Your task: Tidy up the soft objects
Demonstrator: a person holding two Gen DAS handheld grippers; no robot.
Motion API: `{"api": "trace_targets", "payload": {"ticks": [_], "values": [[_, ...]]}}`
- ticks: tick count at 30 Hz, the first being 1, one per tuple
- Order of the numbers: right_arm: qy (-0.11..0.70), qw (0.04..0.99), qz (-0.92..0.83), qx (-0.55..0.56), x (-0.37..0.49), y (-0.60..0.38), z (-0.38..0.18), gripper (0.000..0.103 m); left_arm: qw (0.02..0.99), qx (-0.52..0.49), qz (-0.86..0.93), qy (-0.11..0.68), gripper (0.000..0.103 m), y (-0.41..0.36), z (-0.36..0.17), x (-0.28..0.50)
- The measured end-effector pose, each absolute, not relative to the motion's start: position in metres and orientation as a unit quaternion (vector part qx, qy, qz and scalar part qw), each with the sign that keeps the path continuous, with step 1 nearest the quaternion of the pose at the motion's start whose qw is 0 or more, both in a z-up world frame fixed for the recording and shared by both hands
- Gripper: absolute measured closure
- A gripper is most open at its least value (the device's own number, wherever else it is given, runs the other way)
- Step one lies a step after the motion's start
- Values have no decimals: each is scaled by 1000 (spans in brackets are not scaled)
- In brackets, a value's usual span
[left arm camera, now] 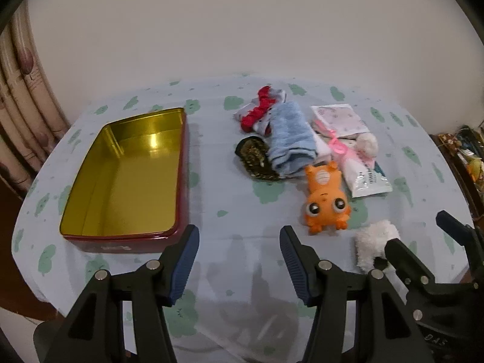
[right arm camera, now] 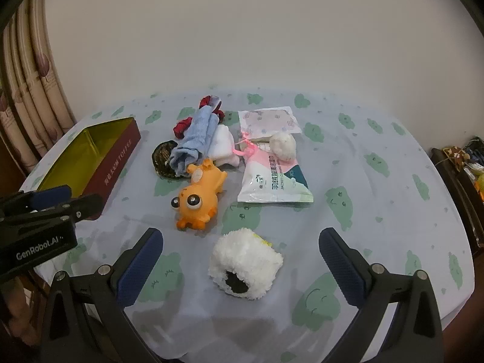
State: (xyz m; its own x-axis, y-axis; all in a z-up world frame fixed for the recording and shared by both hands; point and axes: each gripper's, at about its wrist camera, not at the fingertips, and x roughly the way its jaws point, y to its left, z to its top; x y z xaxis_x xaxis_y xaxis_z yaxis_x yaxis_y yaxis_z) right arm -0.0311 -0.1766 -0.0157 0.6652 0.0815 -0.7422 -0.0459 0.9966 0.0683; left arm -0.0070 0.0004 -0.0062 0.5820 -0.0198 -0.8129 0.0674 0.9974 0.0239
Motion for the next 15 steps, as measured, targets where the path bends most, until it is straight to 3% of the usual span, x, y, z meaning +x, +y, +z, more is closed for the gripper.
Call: {"api": "trace_targets", "payload": {"ticks": [15], "values": [[413, 910, 37, 17, -31, -175, -16, 1, 886, 24, -8, 463, 46, 7, -10, -5]]}}
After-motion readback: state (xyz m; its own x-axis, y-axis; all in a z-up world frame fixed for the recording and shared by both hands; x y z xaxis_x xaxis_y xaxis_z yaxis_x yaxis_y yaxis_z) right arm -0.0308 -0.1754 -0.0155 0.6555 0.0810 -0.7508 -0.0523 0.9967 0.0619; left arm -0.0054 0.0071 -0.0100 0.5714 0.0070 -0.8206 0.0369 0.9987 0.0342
